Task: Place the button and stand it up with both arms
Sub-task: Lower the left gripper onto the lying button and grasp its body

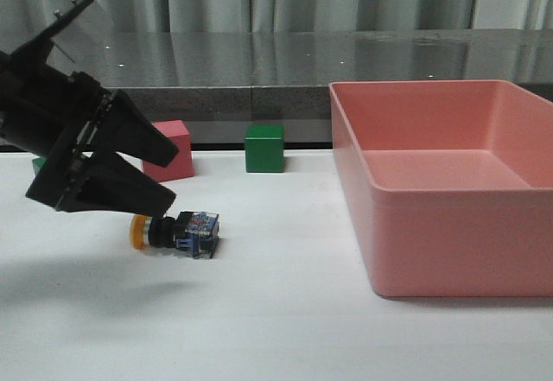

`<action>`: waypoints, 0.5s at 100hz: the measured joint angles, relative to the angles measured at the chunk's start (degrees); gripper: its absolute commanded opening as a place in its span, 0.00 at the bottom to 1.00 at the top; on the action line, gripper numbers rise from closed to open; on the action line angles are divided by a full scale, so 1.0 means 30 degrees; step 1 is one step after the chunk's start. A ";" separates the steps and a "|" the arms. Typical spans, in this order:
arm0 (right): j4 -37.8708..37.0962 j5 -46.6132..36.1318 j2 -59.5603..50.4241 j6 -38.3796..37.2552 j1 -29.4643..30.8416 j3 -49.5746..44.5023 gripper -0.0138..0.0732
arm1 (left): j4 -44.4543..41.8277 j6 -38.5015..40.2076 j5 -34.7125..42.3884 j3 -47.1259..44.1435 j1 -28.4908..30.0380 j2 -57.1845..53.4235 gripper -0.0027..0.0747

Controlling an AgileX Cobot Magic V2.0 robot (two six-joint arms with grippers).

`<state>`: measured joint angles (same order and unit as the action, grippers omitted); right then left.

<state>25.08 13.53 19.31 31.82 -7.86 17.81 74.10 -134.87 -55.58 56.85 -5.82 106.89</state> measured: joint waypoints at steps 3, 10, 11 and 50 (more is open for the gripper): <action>0.0000 0.0000 0.0000 0.0000 0.0000 0.0000 0.09 | 0.0000 -0.0286 -0.0056 0.0008 0.0042 0.0158 0.77; 0.0000 0.0000 0.0000 0.0000 0.0000 0.0000 0.09 | 0.0124 -0.0649 -0.0097 0.0042 0.0279 0.0521 0.77; 0.0000 0.0000 0.0000 0.0000 0.0000 0.0000 0.09 | 0.0128 -0.0654 -0.0097 0.0042 0.0368 0.0598 0.77; 0.0000 0.0000 0.0000 0.0000 0.0000 0.0000 0.09 | 0.1110 -0.2184 -0.0337 0.0113 0.1487 0.2215 0.77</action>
<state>25.08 13.53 19.31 31.82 -7.86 17.81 77.43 -141.42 -56.59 57.19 -1.35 113.53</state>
